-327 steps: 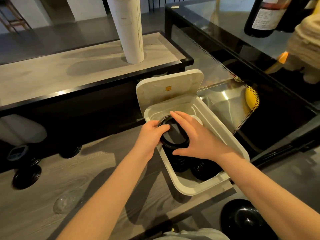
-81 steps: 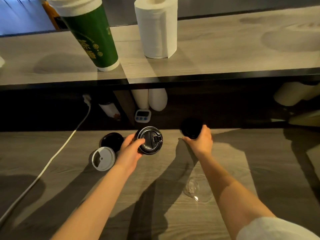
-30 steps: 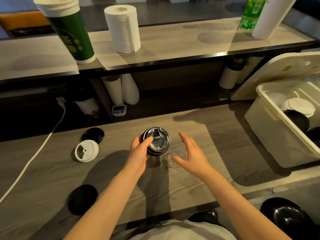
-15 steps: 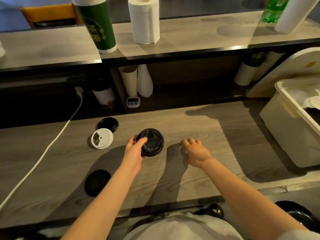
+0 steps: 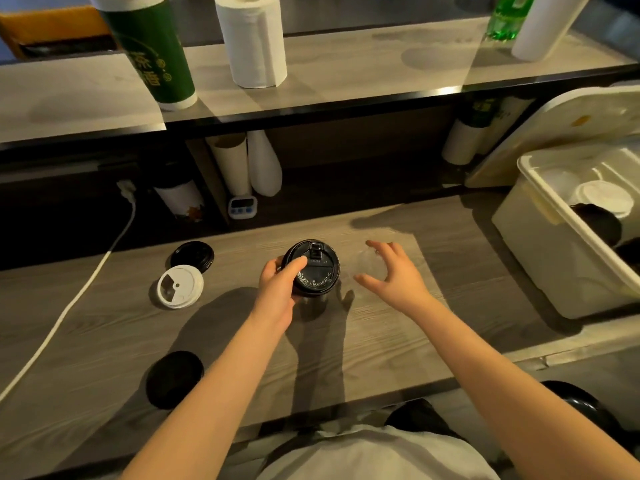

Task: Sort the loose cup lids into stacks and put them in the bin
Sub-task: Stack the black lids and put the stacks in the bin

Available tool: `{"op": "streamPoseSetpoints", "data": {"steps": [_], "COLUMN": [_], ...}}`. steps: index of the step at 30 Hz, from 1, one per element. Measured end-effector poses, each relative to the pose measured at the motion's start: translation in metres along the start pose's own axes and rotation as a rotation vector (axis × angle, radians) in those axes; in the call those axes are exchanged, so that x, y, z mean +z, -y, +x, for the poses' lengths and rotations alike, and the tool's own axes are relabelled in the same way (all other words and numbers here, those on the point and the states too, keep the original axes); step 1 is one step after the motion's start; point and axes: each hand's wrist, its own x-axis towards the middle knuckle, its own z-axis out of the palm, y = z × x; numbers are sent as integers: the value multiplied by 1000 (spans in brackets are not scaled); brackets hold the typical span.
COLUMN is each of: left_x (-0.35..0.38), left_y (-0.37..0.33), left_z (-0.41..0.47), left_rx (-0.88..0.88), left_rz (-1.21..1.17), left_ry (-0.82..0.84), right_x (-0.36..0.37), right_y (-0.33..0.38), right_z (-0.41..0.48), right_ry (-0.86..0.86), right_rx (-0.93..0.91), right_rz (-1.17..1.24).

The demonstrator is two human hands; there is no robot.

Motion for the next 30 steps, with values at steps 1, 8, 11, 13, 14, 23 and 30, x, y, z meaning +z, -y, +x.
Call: {"op": "streamPoseSetpoints", "data": {"steps": [1, 8, 11, 13, 14, 23, 30], "left_x": [6, 68, 107, 138, 154, 284, 350], "left_y": [-2, -10, -11, -11, -10, 13, 32], "left_z": [-1, -2, -4, -5, -5, 2, 9], "left_rx": [0, 40, 58, 60, 65, 93, 83], "left_rz": [-6, -37, -23, -30, -24, 62, 75], "left_ry": [3, 40, 67, 85, 95, 145, 111], "right_x": [-7, -77, -118, -147, -161, -271, -321], "right_y": [0, -15, -27, -39, -45, -127, -197], "right_z": [-1, 0, 2, 4, 5, 17, 59], "right_ry": [-3, -122, -180, -217, -238, -345, -334], "right_rx": [0, 14, -29, -60, -72, -48, 28], "right_rz": [39, 180, 161, 161, 172, 212, 60]}}
